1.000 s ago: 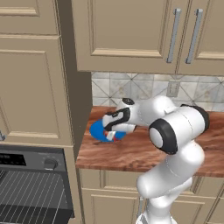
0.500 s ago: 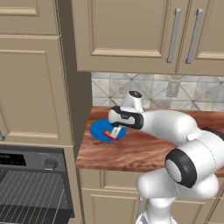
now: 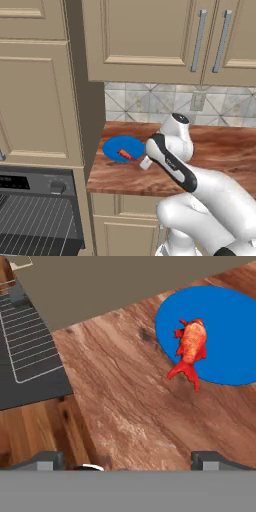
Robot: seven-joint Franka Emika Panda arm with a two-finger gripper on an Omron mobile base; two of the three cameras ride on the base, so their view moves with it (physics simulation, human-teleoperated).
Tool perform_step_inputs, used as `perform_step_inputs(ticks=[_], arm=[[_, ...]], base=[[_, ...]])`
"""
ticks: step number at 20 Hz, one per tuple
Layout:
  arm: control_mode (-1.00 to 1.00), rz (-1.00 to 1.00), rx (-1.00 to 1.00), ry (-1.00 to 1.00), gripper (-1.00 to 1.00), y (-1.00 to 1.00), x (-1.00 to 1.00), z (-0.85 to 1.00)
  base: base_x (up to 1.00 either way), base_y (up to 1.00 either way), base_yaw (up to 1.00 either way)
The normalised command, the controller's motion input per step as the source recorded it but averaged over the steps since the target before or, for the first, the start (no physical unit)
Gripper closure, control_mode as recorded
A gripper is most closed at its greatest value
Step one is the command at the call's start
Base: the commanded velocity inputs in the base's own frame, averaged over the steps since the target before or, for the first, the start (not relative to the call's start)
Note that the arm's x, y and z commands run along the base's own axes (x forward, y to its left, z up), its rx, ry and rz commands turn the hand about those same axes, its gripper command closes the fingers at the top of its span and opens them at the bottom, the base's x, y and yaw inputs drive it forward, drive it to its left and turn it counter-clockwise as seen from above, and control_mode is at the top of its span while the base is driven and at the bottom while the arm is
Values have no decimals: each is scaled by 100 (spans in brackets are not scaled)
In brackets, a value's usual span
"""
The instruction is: Take the fish from the oven and place it on the plate on the counter.
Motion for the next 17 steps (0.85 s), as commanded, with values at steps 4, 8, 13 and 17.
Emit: perform_step_inputs(ticks=[4, 8, 13, 17], arm=[[-100, -40, 9, 12, -100, -32, -77, 80], [-100, -46, 15, 15, -100, -42, -88, 57], [-100, -41, 12, 11, -100, -39, -87, 63], [-100, -30, 6, 9, -100, -19, -70, 81]], base=[[0, 0, 0], [0, 0, 0], [0, 0, 0], [0, 0, 0]])
